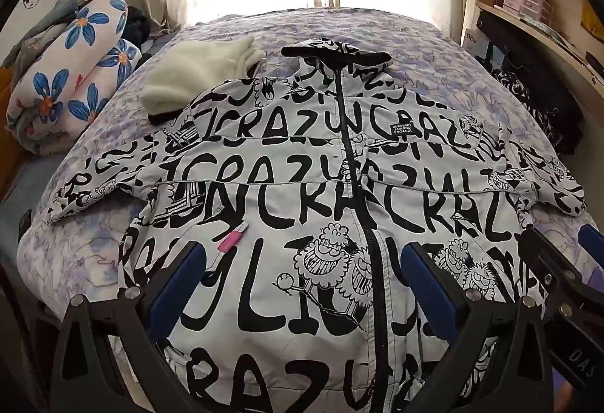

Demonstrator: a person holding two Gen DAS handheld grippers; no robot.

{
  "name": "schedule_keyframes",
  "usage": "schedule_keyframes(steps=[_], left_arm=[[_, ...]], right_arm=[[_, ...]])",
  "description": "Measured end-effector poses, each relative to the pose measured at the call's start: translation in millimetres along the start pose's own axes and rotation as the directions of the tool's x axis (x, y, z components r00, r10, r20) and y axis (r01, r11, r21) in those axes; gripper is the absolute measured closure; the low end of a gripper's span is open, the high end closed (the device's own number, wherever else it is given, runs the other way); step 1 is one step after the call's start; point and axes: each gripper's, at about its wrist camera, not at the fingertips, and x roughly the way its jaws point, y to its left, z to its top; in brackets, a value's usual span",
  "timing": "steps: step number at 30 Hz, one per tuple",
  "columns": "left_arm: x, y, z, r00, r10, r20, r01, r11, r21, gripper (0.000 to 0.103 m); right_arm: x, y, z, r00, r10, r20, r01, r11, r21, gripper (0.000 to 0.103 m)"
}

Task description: Fold large clothes

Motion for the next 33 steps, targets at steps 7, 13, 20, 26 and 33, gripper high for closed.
schedule_keyframes(steps=[7, 13, 20, 26, 33], left_arm=[[-3.1, -3.0, 2.2, 1.000, -0.010, -0.007, 0.011, 1.000, 0.004, 0.002], [1.4, -3.2, 4.3, 1.000, -0.024, -0.016, 0.024, 1.000, -0.004, 0.003], [0.5, -4.0, -0.2, 1.000, -0.029, -0.008, 0.029, 1.000, -0.002, 0.003], [1.5, -1.4, 0.2, 1.000, -0.030, -0.009, 0.030, 1.000, -0.007, 0.003], [1.0, 0.0, -0.1, 1.000, -0.029, -0.010, 0.029, 1.000, -0.007, 0.003]], right_arm=[[-0.8, -0.2, -0.9, 1.000, -0.011, 0.005, 0.011, 1.000, 0.003, 0.006], [-2.9, 0.8, -3.4, 1.000, -0.001, 0.008, 0.001, 1.000, 0.008, 0.006], [-2.7, -1.6, -2.1, 1.000, -0.003, 0.009, 0.003, 1.000, 0.004, 0.006], [-2.0, -4.1, -3.8, 1.000, 0.004, 0.008, -0.004, 1.000, 0.011, 0.006], [-2.2, -2.4, -4.7, 1.000, 0.007, 0.009, -0.007, 1.000, 0.014, 0.006]])
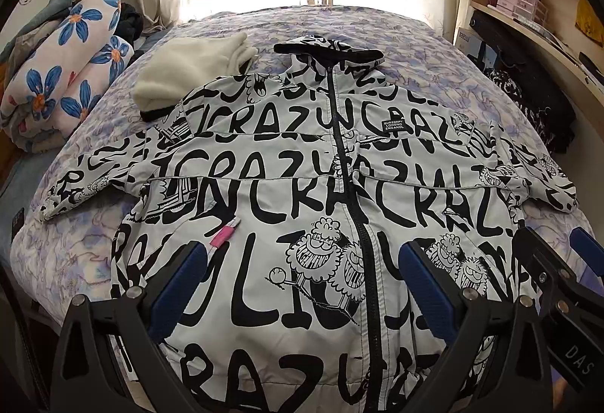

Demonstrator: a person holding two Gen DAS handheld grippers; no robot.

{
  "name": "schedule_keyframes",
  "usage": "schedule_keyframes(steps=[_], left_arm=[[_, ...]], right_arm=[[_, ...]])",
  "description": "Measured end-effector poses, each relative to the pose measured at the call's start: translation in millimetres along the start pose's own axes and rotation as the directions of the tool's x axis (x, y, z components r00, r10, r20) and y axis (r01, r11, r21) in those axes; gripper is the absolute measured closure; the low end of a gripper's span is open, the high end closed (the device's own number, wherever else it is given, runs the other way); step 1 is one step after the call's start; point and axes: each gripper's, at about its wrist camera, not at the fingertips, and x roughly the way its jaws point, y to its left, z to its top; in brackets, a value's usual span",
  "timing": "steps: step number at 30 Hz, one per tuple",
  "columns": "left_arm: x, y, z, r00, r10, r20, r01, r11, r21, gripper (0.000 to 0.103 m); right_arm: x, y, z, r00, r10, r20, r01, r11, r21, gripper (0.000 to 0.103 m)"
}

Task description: Fold large clothes

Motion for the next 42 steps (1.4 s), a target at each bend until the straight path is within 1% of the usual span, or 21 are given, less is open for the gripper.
schedule_keyframes(steps=[42], left_arm=[[-1.0, 0.1, -6.4, 1.000, 0.006, -0.005, -0.006, 1.000, 0.005, 0.003]], right_arm=[[2.6, -3.6, -2.3, 1.000, 0.003, 0.003, -0.003, 1.000, 0.014, 0.006]])
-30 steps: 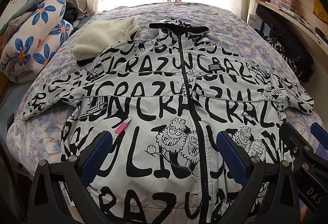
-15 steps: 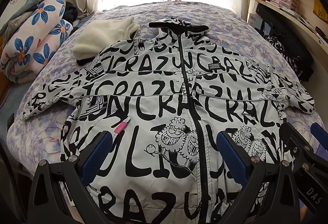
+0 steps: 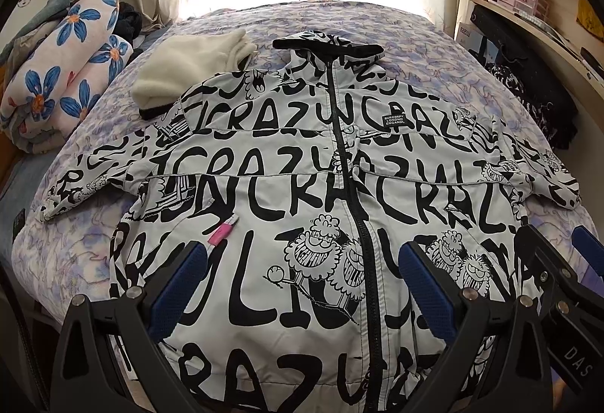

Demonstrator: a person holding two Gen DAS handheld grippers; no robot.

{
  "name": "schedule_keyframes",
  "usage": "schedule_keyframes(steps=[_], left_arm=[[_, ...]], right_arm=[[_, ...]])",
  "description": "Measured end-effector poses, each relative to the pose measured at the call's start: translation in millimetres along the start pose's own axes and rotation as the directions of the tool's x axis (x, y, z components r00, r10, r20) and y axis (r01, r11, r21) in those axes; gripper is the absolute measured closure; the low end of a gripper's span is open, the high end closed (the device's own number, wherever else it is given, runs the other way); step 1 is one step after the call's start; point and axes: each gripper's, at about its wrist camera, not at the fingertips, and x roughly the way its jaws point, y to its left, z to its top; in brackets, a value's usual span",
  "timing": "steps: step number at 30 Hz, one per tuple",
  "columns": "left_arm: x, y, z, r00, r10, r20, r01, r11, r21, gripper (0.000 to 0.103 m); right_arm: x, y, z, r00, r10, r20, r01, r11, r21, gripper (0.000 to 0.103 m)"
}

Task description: Fold large clothes

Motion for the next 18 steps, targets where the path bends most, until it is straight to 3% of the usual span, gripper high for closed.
schedule_keyframes(steps=[18], left_arm=[[0.3, 0.8, 0.4, 1.000, 0.000, -0.002, 0.000, 1.000, 0.001, 0.003]], right_arm=[[4.0, -1.0, 0.2, 1.000, -0.001, 0.008, 0.001, 1.000, -0.001, 0.006]])
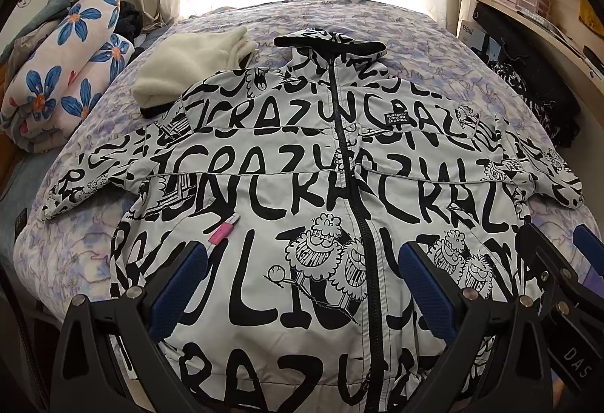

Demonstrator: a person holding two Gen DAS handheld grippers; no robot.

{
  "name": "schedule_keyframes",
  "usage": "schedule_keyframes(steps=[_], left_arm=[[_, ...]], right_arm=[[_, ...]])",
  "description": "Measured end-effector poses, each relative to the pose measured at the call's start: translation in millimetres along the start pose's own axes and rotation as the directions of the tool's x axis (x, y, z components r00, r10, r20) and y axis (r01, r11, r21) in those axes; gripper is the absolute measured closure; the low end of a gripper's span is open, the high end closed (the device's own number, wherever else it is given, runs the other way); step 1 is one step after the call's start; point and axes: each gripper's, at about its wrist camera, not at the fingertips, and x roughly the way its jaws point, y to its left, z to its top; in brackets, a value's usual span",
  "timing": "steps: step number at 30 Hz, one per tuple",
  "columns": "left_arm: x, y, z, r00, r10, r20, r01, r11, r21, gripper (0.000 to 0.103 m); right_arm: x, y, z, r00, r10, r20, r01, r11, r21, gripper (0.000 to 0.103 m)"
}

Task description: Fold large clothes

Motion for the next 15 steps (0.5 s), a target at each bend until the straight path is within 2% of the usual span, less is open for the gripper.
schedule_keyframes(steps=[11, 15], left_arm=[[-0.8, 1.8, -5.0, 1.000, -0.006, 0.015, 0.006, 1.000, 0.002, 0.003], [4.6, -7.0, -0.9, 1.000, -0.008, 0.010, 0.008, 1.000, 0.012, 0.003]], right_arm=[[8.9, -7.2, 0.4, 1.000, 0.006, -0.013, -0.006, 1.000, 0.009, 0.007], [12.0, -9.7, 1.9, 1.000, 0.004, -0.008, -0.003, 1.000, 0.005, 0.011]])
